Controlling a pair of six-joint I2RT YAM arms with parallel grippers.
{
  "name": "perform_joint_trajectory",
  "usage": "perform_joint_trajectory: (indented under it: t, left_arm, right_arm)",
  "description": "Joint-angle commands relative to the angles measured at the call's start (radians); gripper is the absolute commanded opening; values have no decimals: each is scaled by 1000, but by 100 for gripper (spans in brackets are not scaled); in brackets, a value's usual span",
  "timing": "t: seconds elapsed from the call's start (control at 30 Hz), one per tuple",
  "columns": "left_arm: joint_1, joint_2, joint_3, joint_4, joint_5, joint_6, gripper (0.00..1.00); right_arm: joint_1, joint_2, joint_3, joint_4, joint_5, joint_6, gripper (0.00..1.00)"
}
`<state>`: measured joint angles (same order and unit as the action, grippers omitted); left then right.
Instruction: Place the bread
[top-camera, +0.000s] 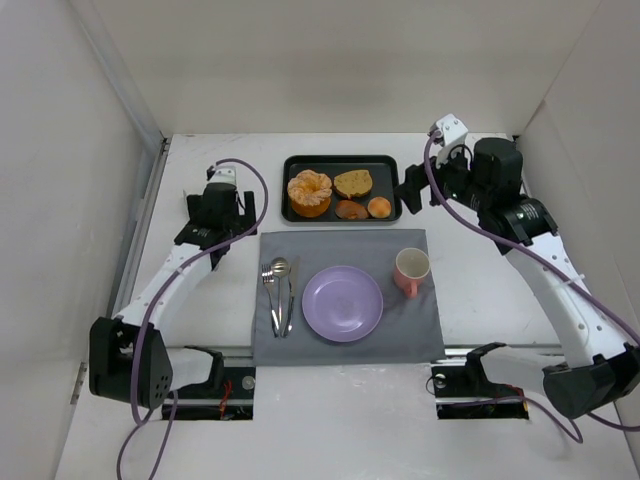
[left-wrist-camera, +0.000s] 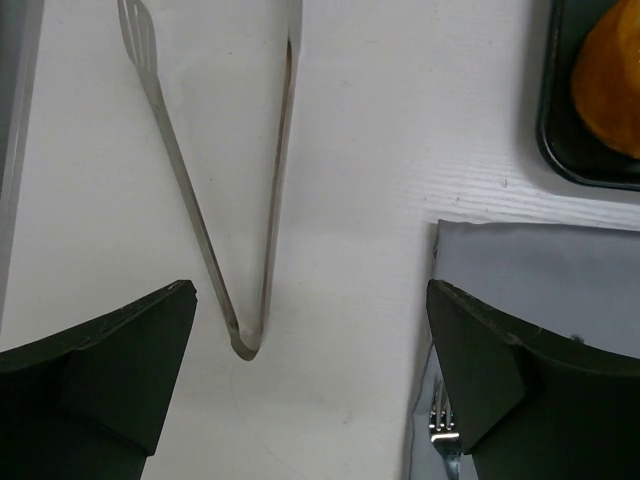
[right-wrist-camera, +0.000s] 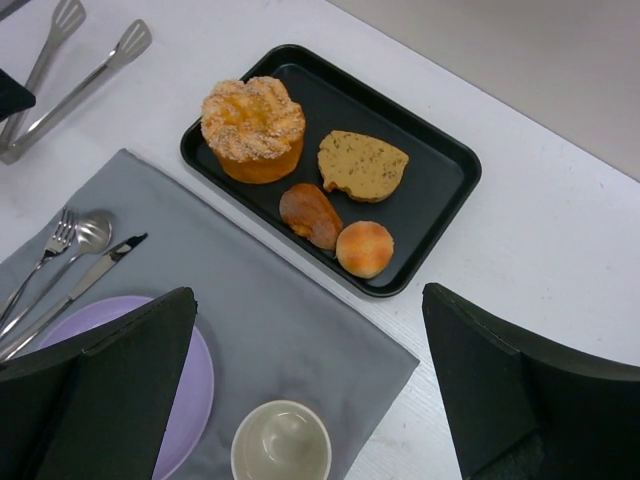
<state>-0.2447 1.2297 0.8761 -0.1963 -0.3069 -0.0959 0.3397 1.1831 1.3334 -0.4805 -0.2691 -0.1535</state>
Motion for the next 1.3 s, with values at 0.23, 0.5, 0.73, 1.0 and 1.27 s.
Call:
perform_joint_trajectory:
  t: [0.23,0.5,0.73,1.0,1.27]
  left_arm:
    - [83,25,-92,167,-43,105,100]
    - [268,140,-36,167,126,96,100]
    - [318,206,-25,176,209,87,99]
    - [328,238,-25,176,262,87,99]
    - [337,290,-25,176,262,105,97]
  right_arm:
    - [-1,-39,-26,68,-85,-44,100]
    - [-1,-39,-26,68,-107,-44,100]
    - [-1,-39,-26,68,-107,-44,100]
    - [-1,-39,-26,68,-107,-44,100]
    - [-1,-39,-26,68,-107,-44,100]
